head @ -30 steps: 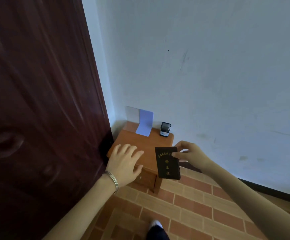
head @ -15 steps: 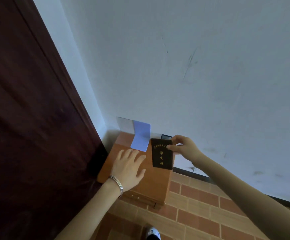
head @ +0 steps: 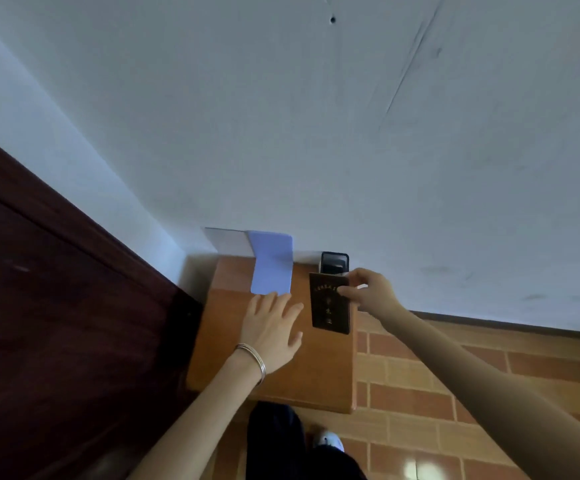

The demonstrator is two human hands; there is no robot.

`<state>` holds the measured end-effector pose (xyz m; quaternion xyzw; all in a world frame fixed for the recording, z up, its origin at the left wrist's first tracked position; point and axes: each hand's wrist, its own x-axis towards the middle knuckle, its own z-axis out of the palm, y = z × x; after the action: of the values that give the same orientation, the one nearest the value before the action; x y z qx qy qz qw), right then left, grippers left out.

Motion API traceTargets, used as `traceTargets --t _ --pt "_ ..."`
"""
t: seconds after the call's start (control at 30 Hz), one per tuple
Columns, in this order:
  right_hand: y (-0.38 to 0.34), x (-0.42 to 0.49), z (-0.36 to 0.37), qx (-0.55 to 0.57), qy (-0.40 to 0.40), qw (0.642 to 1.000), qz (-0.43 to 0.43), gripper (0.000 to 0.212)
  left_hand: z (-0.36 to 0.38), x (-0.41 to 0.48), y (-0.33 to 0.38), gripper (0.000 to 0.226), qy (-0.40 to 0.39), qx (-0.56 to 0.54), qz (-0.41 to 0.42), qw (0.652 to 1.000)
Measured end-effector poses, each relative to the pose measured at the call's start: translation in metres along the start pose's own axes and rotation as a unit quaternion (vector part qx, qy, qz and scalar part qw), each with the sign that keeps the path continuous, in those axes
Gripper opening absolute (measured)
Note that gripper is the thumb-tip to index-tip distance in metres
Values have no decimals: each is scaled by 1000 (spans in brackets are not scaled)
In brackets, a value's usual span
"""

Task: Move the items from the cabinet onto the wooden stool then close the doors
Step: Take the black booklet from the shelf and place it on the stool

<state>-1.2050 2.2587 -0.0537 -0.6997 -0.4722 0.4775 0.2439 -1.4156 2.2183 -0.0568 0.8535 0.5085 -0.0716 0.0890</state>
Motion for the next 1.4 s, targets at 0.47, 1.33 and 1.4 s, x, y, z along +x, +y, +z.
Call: traceTargets --t 0.47,1.33,1.4 --pt "113 105 118 -56 38 992 103 27 158 61 -80 58 -109 0 30 994" --pt "238 119 201 -343 -28 921 -184 50 287 157 -123 63 -63 26 -63 996" --pt "233 127 199 -346 -38 920 -180 49 289 161 -126 62 -98 28 -72 992"
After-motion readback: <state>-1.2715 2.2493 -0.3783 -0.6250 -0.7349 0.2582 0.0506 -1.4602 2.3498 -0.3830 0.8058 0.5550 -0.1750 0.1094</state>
